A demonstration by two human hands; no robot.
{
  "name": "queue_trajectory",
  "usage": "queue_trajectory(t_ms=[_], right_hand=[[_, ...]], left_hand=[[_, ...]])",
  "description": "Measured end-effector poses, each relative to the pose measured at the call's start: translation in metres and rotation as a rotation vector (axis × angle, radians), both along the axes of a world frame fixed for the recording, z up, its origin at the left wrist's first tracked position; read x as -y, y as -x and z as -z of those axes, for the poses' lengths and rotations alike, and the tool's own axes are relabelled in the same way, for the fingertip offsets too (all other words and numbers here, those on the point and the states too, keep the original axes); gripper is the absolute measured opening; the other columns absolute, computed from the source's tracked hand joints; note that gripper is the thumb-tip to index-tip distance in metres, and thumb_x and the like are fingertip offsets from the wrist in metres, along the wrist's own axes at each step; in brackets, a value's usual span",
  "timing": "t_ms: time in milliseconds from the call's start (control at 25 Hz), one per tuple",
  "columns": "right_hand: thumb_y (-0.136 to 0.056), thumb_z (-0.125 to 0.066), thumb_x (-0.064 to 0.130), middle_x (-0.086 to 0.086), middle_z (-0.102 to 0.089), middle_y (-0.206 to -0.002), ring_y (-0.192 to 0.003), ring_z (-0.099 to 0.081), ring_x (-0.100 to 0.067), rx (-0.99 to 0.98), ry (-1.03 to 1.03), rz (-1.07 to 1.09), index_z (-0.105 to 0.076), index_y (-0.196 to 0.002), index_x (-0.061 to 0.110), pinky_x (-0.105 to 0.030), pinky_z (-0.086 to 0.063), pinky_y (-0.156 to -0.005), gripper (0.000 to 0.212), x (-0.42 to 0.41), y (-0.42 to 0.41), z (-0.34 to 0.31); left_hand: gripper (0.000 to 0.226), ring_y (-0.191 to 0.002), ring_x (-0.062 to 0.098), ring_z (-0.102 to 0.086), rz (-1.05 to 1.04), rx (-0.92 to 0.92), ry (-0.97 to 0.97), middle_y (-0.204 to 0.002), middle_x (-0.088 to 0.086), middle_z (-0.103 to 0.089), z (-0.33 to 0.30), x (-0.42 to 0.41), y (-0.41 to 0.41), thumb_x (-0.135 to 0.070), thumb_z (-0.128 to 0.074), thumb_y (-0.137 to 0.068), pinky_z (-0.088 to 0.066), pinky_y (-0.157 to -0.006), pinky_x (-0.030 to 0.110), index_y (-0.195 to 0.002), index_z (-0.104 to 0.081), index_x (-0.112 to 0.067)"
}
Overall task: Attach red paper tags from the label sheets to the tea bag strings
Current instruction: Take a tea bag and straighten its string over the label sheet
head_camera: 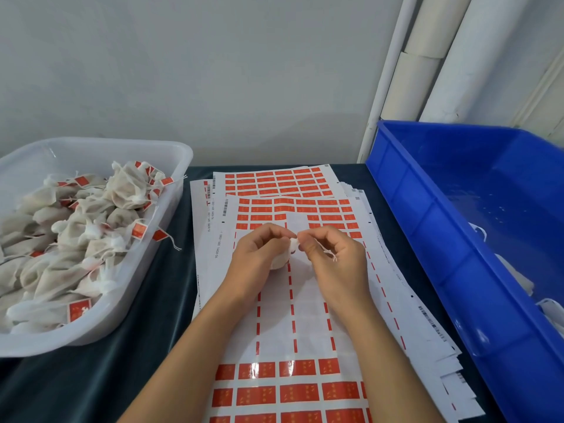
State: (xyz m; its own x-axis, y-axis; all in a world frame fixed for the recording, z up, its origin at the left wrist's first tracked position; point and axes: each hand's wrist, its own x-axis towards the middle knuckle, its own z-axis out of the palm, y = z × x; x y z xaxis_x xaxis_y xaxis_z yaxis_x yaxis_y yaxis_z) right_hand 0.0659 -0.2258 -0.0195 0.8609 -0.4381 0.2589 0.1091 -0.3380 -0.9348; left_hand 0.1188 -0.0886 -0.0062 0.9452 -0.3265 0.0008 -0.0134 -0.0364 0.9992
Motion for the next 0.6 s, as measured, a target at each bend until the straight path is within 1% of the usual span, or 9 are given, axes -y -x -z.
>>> queue_trajectory(t_ms=[80,200,240,320,440,520,600], right_hand=[[-0.098,-0.067,0.041,0.026,-0.07,-0.093,-0.099,-0.062,0.008,-0.008,0.005,0.052,-0.071,-0.09,0.036,-0.015,-0.047,-0.075,0.01,-0.0006,-0.0013,0.0008],[-0.099,-0.067,0.035,0.023,-0.068,-0.086,-0.096,-0.059,0.011,-0.03,0.04,0.129,-0.064,-0.084,0.033,-0.016,-0.046,-0.072,0.015,-0.0022,-0.0026,0.0025],[-0.099,-0.067,0.032,0.025,-0.066,-0.085,-0.096,-0.058,0.013,-0.033,0.061,0.154,-0.061,-0.082,0.033,-0.016,-0.045,-0.071,0.018,-0.0025,-0.0028,0.0025],[-0.099,-0.069,0.026,0.028,-0.063,-0.084,-0.093,-0.059,0.012,-0.029,0.107,0.206,-0.057,-0.078,0.033,-0.014,-0.044,-0.068,0.025,-0.0031,-0.0027,0.0017],[-0.098,-0.07,0.02,0.032,-0.06,-0.083,-0.082,-0.062,0.006,-0.006,0.125,0.279,-0.054,-0.076,0.033,-0.013,-0.043,-0.066,0.031,-0.0057,-0.0016,0.0014],[-0.098,-0.07,0.021,0.032,-0.061,-0.082,-0.082,-0.063,0.007,0.018,0.101,0.306,-0.054,-0.076,0.033,-0.012,-0.043,-0.066,0.03,-0.0081,-0.001,0.0022],[-0.098,-0.069,0.025,0.028,-0.066,-0.079,-0.088,-0.063,0.011,0.03,0.05,0.301,-0.058,-0.077,0.035,-0.014,-0.044,-0.068,0.026,-0.0079,-0.0022,0.0039]], left_hand=[[0.02,-0.1,0.019,-0.067,0.034,0.028,-0.049,-0.099,-0.004,-0.073,-0.0002,0.0016,0.0004,-0.012,-0.057,-0.103,-0.052,-0.081,0.027,-0.096,-0.074,-0.019],[0.021,-0.095,0.013,-0.067,0.083,0.066,-0.078,-0.097,-0.008,-0.071,-0.0007,0.0016,0.0014,-0.01,-0.056,-0.102,-0.053,-0.075,0.017,-0.096,-0.074,-0.02],[0.022,-0.093,0.012,-0.067,0.094,0.069,-0.074,-0.096,-0.008,-0.071,-0.001,0.0008,0.0016,-0.008,-0.056,-0.101,-0.054,-0.073,0.015,-0.096,-0.074,-0.02],[0.025,-0.09,0.013,-0.069,0.112,0.07,-0.068,-0.094,-0.006,-0.072,-0.0016,0.0004,0.0018,-0.005,-0.054,-0.1,-0.056,-0.073,0.016,-0.095,-0.074,-0.019],[0.027,-0.09,0.012,-0.069,0.132,0.081,-0.076,-0.093,-0.005,-0.072,-0.0029,0.0007,0.0025,-0.005,-0.052,-0.101,-0.054,-0.072,0.013,-0.096,-0.074,-0.02],[0.028,-0.091,0.015,-0.069,0.145,0.081,-0.061,-0.091,-0.005,-0.073,-0.0026,0.0006,0.0026,-0.004,-0.052,-0.101,-0.055,-0.074,0.014,-0.096,-0.074,-0.02],[0.029,-0.09,0.018,-0.071,0.156,0.066,-0.043,-0.088,-0.004,-0.074,-0.0021,-0.0009,0.0021,-0.002,-0.051,-0.101,-0.057,-0.076,0.018,-0.096,-0.074,-0.019]])
